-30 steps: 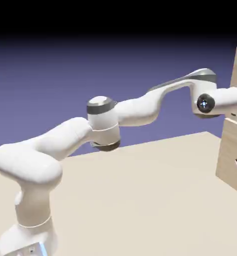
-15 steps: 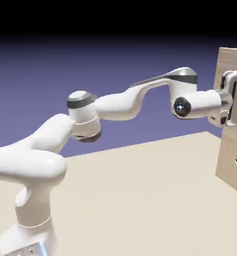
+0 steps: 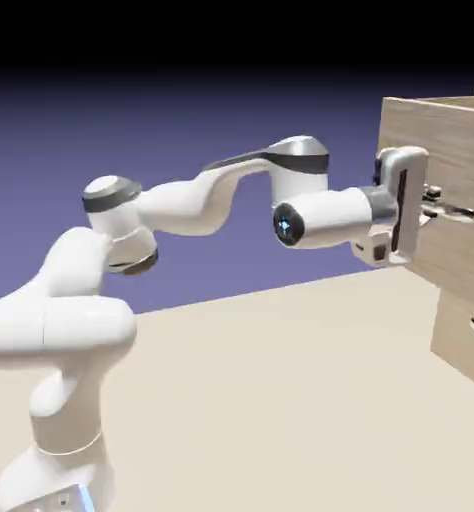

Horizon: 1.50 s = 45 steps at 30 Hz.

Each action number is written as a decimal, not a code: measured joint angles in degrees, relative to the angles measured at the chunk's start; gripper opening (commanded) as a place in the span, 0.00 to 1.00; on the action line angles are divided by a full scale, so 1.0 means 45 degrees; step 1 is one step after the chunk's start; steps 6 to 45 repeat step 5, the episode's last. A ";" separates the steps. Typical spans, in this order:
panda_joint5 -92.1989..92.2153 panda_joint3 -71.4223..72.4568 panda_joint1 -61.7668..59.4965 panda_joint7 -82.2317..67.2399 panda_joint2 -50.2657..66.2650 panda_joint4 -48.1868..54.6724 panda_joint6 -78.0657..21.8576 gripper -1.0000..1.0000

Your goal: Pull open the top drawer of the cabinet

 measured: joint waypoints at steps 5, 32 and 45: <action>-0.0306 -0.0371 0.0697 -0.0048 0.0124 -0.1083 -0.0393 1.00; -0.0306 -0.0371 0.0697 -0.0048 0.0124 -0.1083 -0.0393 1.00; -0.0306 -0.0371 0.0697 -0.0048 0.0124 -0.1083 -0.0393 1.00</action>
